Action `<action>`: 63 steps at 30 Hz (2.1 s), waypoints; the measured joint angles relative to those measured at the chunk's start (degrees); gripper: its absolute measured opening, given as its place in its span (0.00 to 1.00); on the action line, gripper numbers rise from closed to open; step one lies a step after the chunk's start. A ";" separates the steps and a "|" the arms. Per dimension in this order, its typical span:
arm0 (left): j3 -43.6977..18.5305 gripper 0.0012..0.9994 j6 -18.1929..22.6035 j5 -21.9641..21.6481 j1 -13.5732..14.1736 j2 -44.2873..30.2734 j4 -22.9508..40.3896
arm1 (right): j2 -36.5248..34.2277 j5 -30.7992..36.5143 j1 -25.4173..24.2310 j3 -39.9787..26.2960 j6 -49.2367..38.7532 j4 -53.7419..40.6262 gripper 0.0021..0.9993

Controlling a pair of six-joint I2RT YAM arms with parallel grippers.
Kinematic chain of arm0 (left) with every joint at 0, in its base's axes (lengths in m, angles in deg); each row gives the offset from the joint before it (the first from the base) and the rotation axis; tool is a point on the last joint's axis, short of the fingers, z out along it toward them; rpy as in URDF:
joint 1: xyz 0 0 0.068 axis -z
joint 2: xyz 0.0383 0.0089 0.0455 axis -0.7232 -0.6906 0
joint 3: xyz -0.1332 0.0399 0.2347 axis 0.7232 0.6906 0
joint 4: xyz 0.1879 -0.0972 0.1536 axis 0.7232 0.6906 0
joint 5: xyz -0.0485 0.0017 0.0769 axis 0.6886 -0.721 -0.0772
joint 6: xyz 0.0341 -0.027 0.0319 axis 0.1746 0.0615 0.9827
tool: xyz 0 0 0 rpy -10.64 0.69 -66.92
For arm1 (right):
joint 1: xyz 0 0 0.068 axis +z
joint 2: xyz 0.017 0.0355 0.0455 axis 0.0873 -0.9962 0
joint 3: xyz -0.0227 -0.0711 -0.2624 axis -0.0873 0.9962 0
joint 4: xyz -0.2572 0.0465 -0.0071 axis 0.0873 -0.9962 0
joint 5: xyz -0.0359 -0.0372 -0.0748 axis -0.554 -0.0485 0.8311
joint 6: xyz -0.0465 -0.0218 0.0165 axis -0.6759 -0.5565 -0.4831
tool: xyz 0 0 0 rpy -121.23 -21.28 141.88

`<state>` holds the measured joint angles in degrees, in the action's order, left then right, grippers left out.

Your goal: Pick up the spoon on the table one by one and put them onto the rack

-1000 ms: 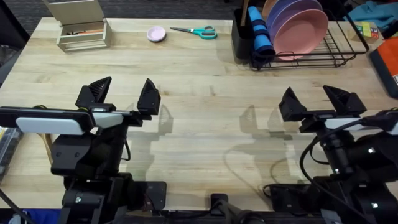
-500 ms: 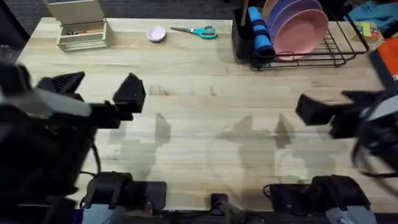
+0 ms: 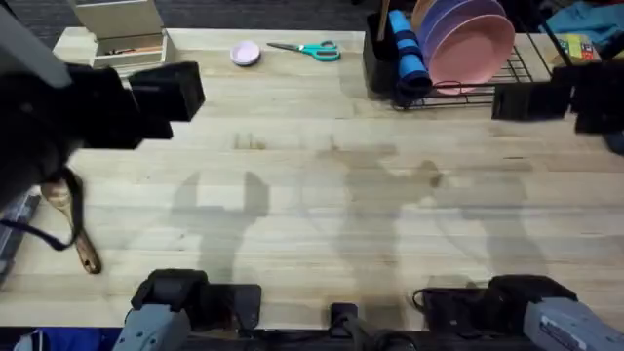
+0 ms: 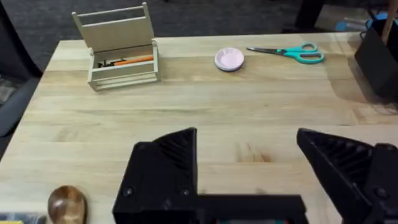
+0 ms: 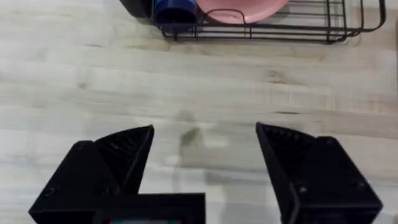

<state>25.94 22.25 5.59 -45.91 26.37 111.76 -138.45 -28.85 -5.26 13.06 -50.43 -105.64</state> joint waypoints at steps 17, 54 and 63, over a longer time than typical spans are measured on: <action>-8.71 0.99 0.24 -0.26 -0.02 -8.61 9.36 | -8.77 0.00 0.00 -9.19 -0.02 -4.15 1.00; -8.71 0.99 -18.12 -18.14 -29.23 -8.62 20.40 | -8.76 0.00 0.00 -9.21 -0.07 -3.25 1.00; -8.73 0.99 -18.32 -17.96 -35.26 -12.93 20.31 | -8.76 0.00 0.00 -9.21 -0.20 -3.21 1.00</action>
<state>17.21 3.93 -12.37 -81.18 13.45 132.07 -147.22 -28.85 -5.26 3.85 -50.63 -108.85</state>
